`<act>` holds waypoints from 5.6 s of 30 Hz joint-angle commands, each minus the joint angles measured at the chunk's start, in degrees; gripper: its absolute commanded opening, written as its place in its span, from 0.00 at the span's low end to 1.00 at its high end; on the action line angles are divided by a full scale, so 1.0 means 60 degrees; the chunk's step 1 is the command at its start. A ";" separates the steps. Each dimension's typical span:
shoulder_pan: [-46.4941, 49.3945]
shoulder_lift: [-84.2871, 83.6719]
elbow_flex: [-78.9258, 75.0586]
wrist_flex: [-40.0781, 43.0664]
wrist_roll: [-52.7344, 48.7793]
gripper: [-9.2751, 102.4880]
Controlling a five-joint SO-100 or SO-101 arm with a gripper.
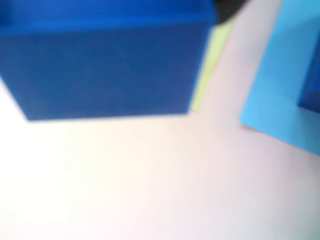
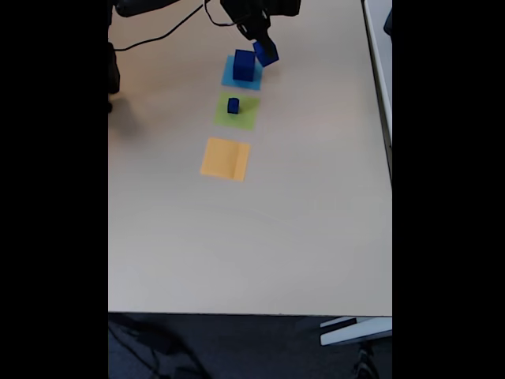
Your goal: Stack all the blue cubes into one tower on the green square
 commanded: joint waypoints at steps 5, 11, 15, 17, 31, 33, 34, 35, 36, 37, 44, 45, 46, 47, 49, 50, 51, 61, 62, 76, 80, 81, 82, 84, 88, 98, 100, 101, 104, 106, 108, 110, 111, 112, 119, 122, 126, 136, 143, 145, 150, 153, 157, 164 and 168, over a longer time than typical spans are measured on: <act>0.1479 0.1318 0.0923 -0.0249 0.0000 0.18; 0.2256 0.1611 0.2373 -0.0498 0.0938 0.16; 0.2710 0.1919 0.3823 -0.1157 0.0806 0.16; 0.2856 0.1919 0.4087 -0.1348 0.0571 0.16; 0.3691 0.1494 0.5332 -0.2813 -0.0190 0.16; 0.3750 0.1362 0.5464 -0.3047 -0.0161 0.16; 0.3750 0.1289 0.5508 -0.3135 -0.0103 0.16; 0.3750 0.1260 0.5537 -0.3193 -0.0059 0.16; 0.3750 0.1201 0.5596 -0.3252 0.0000 0.16; 0.3750 0.1143 0.5654 -0.3325 0.0073 0.16; 0.3867 0.0732 0.6152 -0.4233 0.0117 0.16; 0.3882 0.0688 0.6152 -0.4233 0.0161 0.16; 0.3882 0.0659 0.6167 -0.4233 0.0190 0.16; 0.3882 0.0659 0.6240 -0.4263 0.0234 0.16; 0.3911 0.0718 0.6475 -0.4409 0.0278 0.16; 0.3911 0.0762 0.6621 -0.4512 0.0322 0.16; 0.3926 0.0850 0.6797 -0.4600 0.0366 0.16; 0.4116 0.1040 0.7104 -0.4585 0.0381 0.16; 0.4146 0.1011 0.7075 -0.4585 0.0337 0.16; 0.4263 0.0615 0.6313 -0.4468 -0.0044 0.17; 0.4263 0.0571 0.6270 -0.4482 -0.0044 0.16; 0.4263 0.0571 0.6270 -0.4482 -0.0044 0.16; 0.4263 0.0571 0.6270 -0.4482 -0.0029 0.16; 0.4263 0.0571 0.6270 -0.4482 0.0000 0.16; 0.4248 0.0483 0.6270 -0.4556 0.0015 0.16; 0.4204 0.0381 0.6255 -0.4629 0.0059 0.16; 0.4204 0.0352 0.6255 -0.4658 0.0059 0.16; 0.4204 0.0337 0.6255 -0.4658 0.0059 0.16; 0.4189 0.0322 0.6255 -0.4702 0.0044 0.16; 0.4189 0.0293 0.6255 -0.4761 0.0029 0.16; 0.4204 0.0264 0.6255 -0.4819 0.0000 0.16; 0.4219 0.0249 0.6255 -0.4834 -0.0015 0.17; 0.4219 0.0249 0.6255 -0.4834 -0.0015 0.17; 0.4204 0.0249 0.6240 -0.4834 -0.0015 0.17; 0.4189 0.0249 0.6240 -0.4849 -0.0029 0.21; 0.4189 0.0234 0.6240 -0.4878 -0.0088 0.22; 0.4189 0.0234 0.6240 -0.4878 -0.0088 0.22; 0.4175 0.0220 0.6284 -0.4980 -0.0146 0.26; 0.4160 0.0220 0.6313 -0.4980 -0.0132 0.28; 0.4160 0.0220 0.6313 -0.4980 -0.0132 0.28; 0.4131 0.0249 0.6313 -0.5010 -0.0176 0.28; 0.4087 0.0322 0.6313 -0.5010 -0.0220 0.29; 0.3955 0.0527 0.6299 -0.4995 -0.0322 0.33; 0.3779 0.0850 0.6021 -0.4937 -0.0879 0.39; 0.3604 0.1113 0.5684 -0.4702 -0.1172 0.42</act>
